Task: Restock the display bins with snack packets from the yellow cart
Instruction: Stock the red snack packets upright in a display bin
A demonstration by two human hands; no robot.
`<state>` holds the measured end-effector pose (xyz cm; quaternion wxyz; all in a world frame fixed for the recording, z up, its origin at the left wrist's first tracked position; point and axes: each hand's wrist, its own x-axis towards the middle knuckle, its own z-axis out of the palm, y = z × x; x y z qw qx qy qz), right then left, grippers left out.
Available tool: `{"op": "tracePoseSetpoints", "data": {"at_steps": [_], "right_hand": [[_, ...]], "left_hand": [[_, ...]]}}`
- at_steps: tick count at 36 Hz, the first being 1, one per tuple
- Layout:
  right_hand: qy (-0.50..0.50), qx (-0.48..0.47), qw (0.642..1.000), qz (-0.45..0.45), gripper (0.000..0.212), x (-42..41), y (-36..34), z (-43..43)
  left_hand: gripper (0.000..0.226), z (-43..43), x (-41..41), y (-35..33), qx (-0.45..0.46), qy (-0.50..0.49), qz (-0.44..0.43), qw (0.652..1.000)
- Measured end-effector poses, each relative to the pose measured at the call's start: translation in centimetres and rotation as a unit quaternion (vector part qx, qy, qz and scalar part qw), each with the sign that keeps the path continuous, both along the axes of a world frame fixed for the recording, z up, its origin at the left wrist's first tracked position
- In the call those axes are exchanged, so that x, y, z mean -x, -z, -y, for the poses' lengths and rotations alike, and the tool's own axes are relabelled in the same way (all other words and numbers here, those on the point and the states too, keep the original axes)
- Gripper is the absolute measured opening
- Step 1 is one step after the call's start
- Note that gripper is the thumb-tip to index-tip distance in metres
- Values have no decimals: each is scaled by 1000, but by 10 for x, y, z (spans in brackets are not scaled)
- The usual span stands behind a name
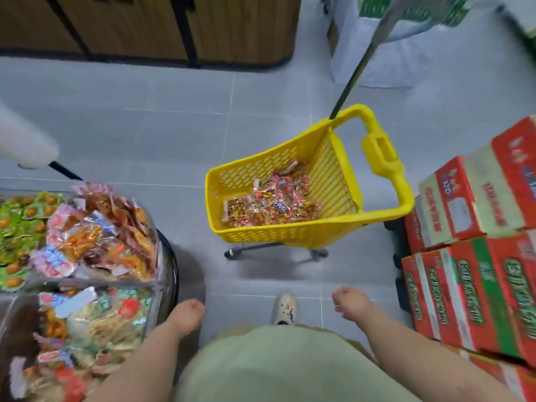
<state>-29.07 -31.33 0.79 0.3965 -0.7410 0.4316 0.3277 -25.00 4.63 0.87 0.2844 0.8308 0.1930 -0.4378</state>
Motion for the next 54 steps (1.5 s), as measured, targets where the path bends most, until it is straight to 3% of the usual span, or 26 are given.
{"op": "tracePoseSetpoints", "data": {"at_steps": [8,14,17,21,24,27,33,36,44,47,51,54], "right_hand": [[47,-41,997,42,29,-71,-11,30],[44,-56,997,13,29,-95,-8,29],[99,-61,993,-1,22,-102,-2,26],[135,-76,988,-8,24,-128,0,9],[137,-81,987,7,23,-162,-5,0],[116,-82,989,29,25,-202,-14,-4],[114,-89,989,42,29,-264,-16,-4],[115,-87,989,39,14,-282,-9,1],[-23,-64,997,-21,29,-297,46,10],[-79,-30,995,-49,16,-301,66,20],[-187,24,981,-49,49,-312,94,37],[-323,72,941,-66,66,-323,112,38]], "left_hand": [[31,30,-46,-9,35,-79,-17,996],[30,40,-100,-9,70,-159,-33,984],[17,42,-137,-9,63,-151,-16,986],[20,40,-198,-10,33,-77,-19,996],[22,37,-247,-17,-18,63,-9,998],[22,33,-289,-20,-6,96,11,995],[15,28,-337,-6,12,-28,-34,999],[12,37,-342,4,27,-85,-35,995],[12,68,-317,39,53,-185,-107,975],[15,77,-310,50,61,-210,-118,969],[17,90,-304,65,46,-190,-116,974],[20,99,-301,74,33,-172,-125,977]]}}
